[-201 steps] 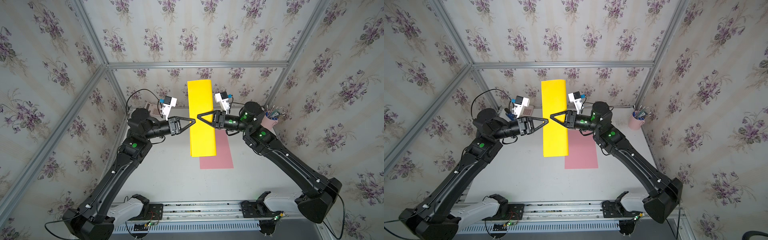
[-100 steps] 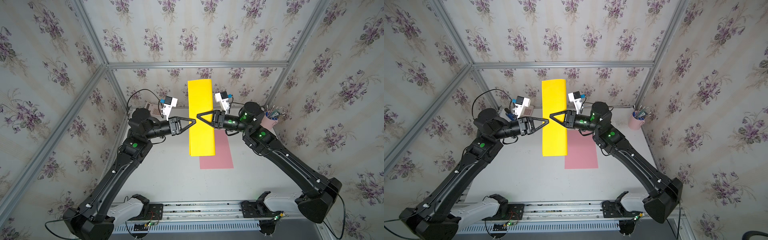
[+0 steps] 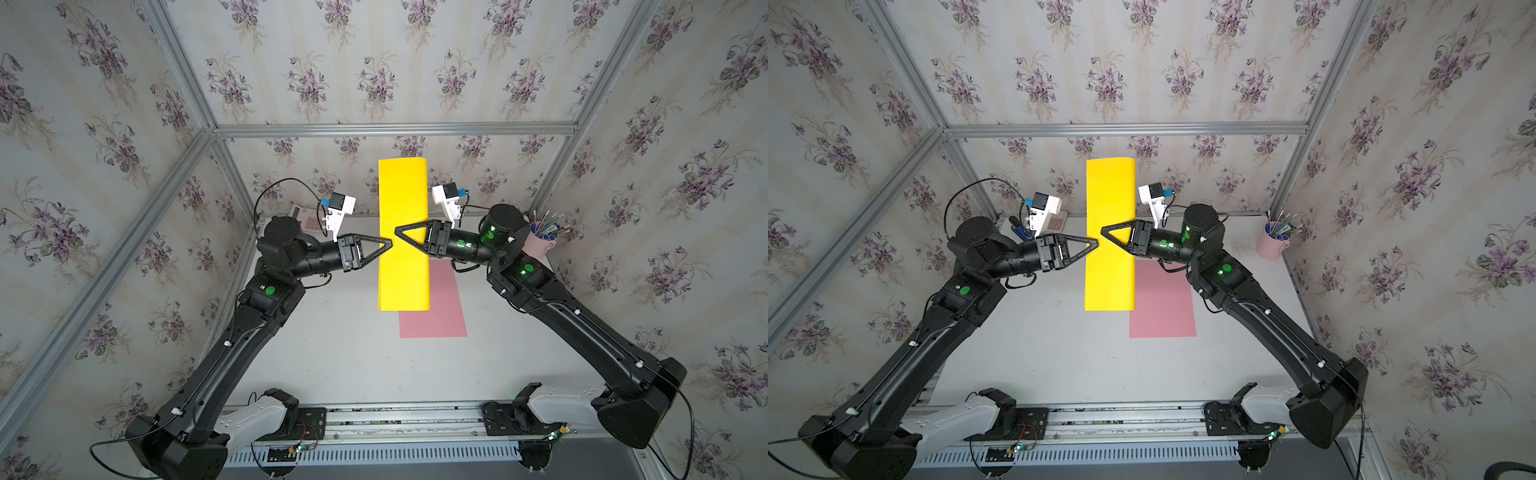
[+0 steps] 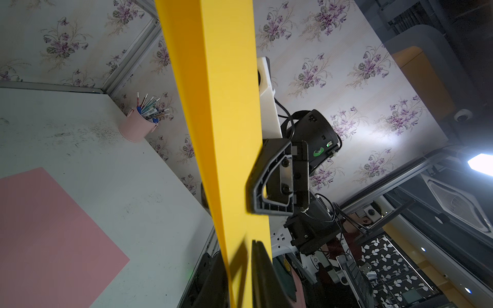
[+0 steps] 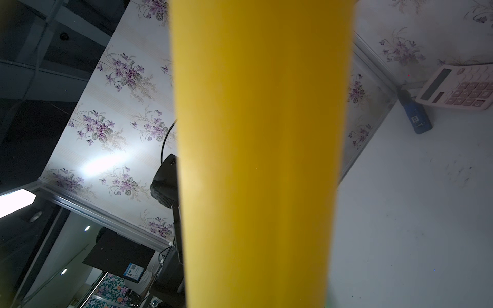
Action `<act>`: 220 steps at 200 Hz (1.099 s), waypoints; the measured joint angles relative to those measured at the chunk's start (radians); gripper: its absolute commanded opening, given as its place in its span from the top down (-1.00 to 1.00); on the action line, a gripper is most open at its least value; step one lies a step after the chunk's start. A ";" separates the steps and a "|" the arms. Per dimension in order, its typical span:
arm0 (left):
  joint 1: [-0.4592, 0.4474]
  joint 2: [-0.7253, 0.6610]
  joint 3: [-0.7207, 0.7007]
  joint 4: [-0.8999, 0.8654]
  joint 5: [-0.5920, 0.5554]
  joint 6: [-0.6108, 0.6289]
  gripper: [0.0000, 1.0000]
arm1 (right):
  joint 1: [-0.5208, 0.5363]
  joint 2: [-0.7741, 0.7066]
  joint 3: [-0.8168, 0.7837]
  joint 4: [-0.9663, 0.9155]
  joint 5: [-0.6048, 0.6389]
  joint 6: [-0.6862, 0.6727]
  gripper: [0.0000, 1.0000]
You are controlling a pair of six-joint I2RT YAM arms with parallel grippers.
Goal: Fold the rectangular paper in half along the long edge
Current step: Fold the paper.
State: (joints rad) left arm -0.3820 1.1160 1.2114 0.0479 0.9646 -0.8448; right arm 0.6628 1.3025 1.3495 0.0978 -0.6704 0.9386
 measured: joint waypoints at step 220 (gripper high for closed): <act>-0.013 0.005 -0.001 -0.026 0.004 0.018 0.63 | 0.004 -0.020 -0.014 -0.013 0.074 -0.019 0.43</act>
State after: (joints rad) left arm -0.3946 1.1210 1.2106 0.0223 0.9684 -0.8268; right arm 0.6666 1.2827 1.3350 0.0853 -0.5961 0.9192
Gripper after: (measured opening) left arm 0.186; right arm 0.286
